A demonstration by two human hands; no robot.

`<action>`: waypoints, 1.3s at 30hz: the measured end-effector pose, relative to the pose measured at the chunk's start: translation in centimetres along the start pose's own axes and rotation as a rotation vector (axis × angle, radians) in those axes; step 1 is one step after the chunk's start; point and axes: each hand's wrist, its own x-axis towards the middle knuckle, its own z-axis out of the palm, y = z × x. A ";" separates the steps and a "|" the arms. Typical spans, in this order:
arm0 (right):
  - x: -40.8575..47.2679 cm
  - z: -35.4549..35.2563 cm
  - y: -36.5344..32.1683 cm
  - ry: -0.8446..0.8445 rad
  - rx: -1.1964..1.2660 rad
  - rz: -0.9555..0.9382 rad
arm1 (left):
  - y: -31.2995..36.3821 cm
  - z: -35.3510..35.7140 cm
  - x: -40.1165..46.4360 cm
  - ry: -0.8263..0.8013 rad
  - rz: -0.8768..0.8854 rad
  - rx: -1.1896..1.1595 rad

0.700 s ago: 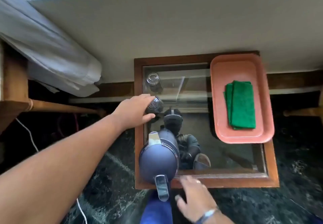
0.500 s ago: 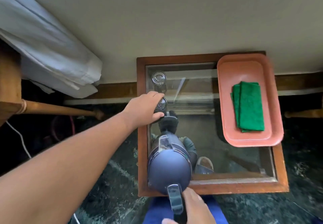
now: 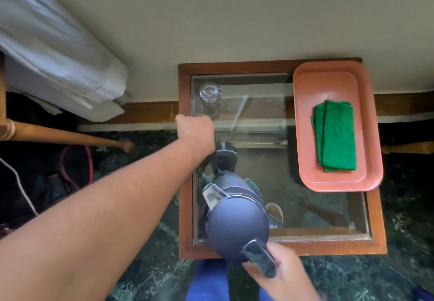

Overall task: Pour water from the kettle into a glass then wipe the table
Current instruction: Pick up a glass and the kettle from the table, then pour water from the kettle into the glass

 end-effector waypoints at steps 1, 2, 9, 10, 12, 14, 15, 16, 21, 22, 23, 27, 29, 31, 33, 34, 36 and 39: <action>0.3 -2.0 0.4 -0.012 -0.024 -0.023 | -0.5 0.0 -0.1 -0.056 -0.007 0.019; 0.4 -3.8 0.2 -0.006 -0.028 -0.051 | -0.9 0.0 -0.3 -0.118 -0.014 0.018; 0.6 -10.4 0.3 0.042 -0.043 -0.228 | -5.3 2.3 -1.1 -0.556 -0.086 -0.481; 0.6 -10.9 0.8 0.065 -0.040 -0.222 | -5.9 3.2 -1.7 -0.579 -0.100 -0.645; 0.5 -11.9 1.3 0.110 -0.032 -0.201 | -6.3 4.8 -3.2 -0.622 -0.084 -0.911; 0.3 -12.7 1.6 0.155 -0.017 -0.182 | -5.5 6.4 -4.5 -0.594 -0.021 -1.074; 0.2 -13.1 1.6 0.164 -0.017 -0.179 | -4.8 7.1 -5.0 -0.534 -0.003 -1.149; 0.0 -13.5 1.5 0.167 -0.012 -0.171 | -4.0 7.7 -5.3 -0.452 0.006 -1.223; -0.6 -15.1 2.5 0.175 0.065 -0.161 | 1.5 9.6 -5.5 -0.074 0.023 -1.484; -0.7 -15.2 2.7 0.186 0.094 -0.158 | 2.4 9.8 -5.4 -0.031 0.029 -1.512; -0.6 -15.3 3.1 0.211 0.122 -0.136 | 3.5 9.9 -5.2 -0.001 0.032 -1.542; -1.2 -16.2 4.6 0.208 0.289 -0.004 | 6.7 9.8 -5.5 0.107 0.043 -1.594; -1.5 -16.7 4.0 0.190 0.310 -0.026 | 7.5 9.1 -6.1 0.128 0.044 -1.566; -1.8 -17.3 3.2 0.160 0.345 -0.017 | 7.9 8.6 -6.4 0.115 0.052 -1.541; -1.8 -17.9 2.5 0.104 0.364 0.005 | 8.0 8.2 -6.7 0.098 0.074 -1.520; -1.7 -18.0 2.1 0.097 0.356 0.013 | 7.9 8.0 -6.7 0.097 0.094 -1.511; -1.3 -18.2 0.8 0.031 0.310 0.002 | 7.9 7.9 -6.2 0.102 0.137 -1.495; -0.4 -18.2 -2.0 0.013 0.222 0.018 | 7.7 8.2 -5.1 0.153 0.199 -1.454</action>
